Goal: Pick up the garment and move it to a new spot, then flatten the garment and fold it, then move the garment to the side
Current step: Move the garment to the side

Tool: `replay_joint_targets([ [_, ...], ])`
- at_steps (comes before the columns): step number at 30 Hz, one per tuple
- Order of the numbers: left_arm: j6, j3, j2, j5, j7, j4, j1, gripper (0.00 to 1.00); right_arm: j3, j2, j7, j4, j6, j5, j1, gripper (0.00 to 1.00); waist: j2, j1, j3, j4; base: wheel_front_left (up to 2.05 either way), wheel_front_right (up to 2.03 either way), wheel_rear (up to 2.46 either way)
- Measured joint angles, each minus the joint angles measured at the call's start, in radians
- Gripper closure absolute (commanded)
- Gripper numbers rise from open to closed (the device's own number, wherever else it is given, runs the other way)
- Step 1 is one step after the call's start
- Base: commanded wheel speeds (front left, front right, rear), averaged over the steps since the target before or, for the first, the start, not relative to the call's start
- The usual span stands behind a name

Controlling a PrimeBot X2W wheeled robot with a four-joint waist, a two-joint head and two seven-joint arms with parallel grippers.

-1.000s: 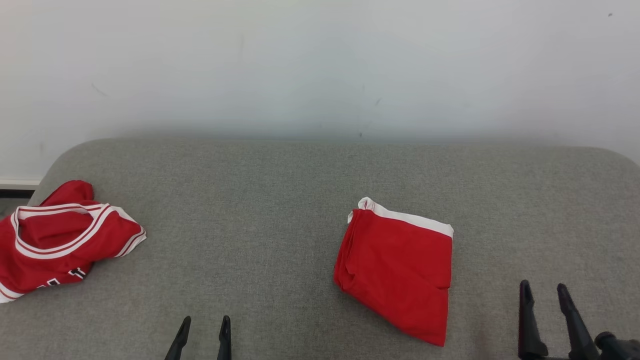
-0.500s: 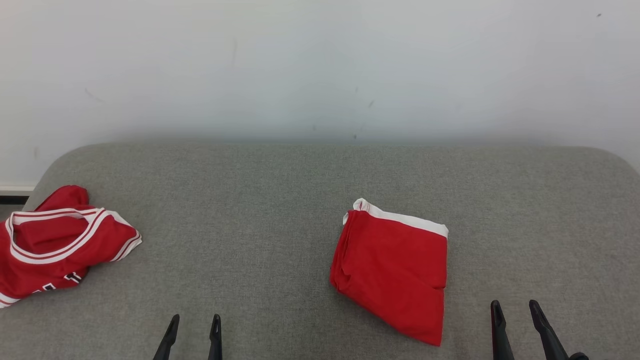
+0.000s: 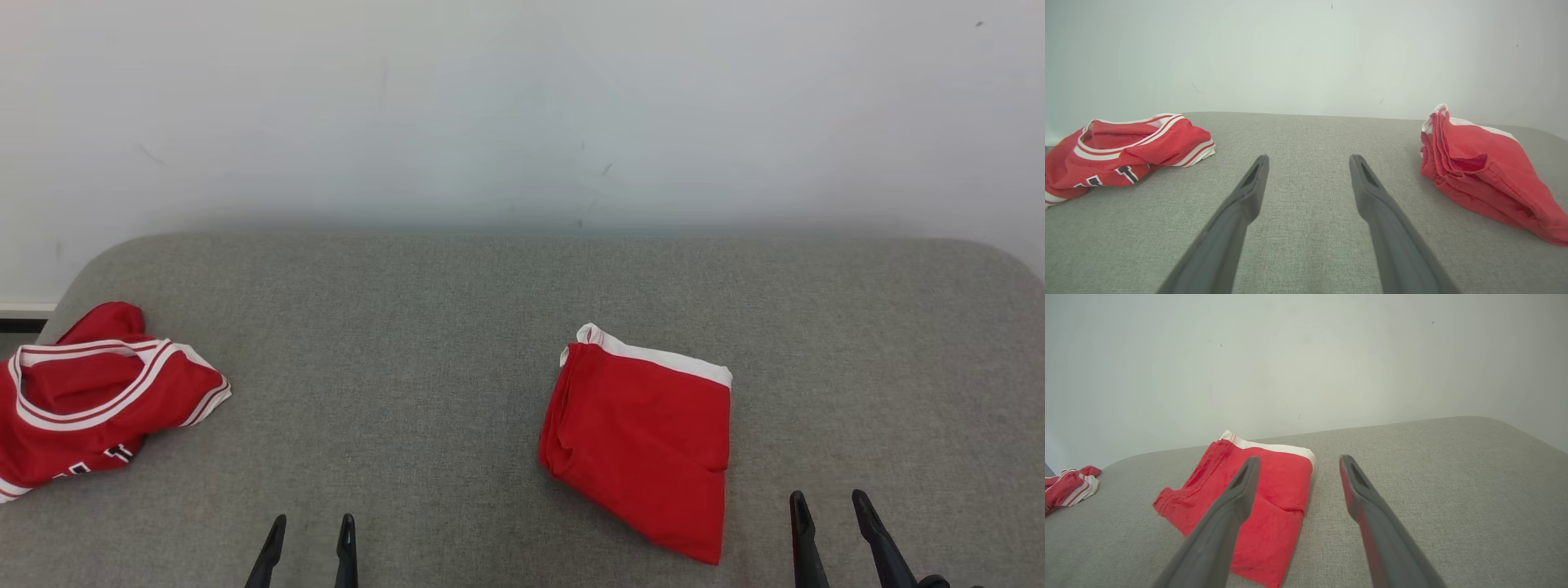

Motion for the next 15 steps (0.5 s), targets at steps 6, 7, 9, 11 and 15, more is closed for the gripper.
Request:
replay_joint_targets([
  [6, 0.007, 0.019, 0.0, -0.001, 0.0, -0.008, 0.001, 0.0, -0.007, 0.0, 0.0, 0.003, 0.0, -0.004, -0.001, 0.0, 0.0, 0.0, -0.003, -0.002, 0.0, 0.0, 0.0],
  [7, 0.007, 0.021, 0.0, -0.001, 0.0, -0.009, 0.001, 0.0, -0.01, 0.0, 0.0, 0.003, 0.0, -0.004, -0.001, 0.0, 0.0, 0.0, -0.003, -0.002, 0.0, 0.0, 0.0],
  [9, 0.007, 0.023, 0.0, -0.002, 0.0, -0.01, 0.003, 0.0, -0.015, 0.0, 0.0, 0.003, 0.0, -0.003, -0.001, 0.0, 0.0, 0.0, -0.004, -0.002, 0.0, 0.0, 0.0],
  [11, 0.007, 0.025, 0.0, -0.002, 0.0, -0.011, 0.004, 0.0, -0.016, 0.0, 0.0, 0.003, 0.0, -0.003, -0.001, 0.0, 0.0, 0.0, -0.004, -0.002, 0.0, 0.0, 0.0],
  [15, 0.007, 0.029, 0.0, -0.002, 0.0, -0.014, 0.006, 0.0, -0.025, 0.0, 0.0, 0.004, 0.0, -0.003, -0.001, 0.0, 0.0, 0.0, -0.004, -0.003, 0.0, 0.0, 0.0],
])
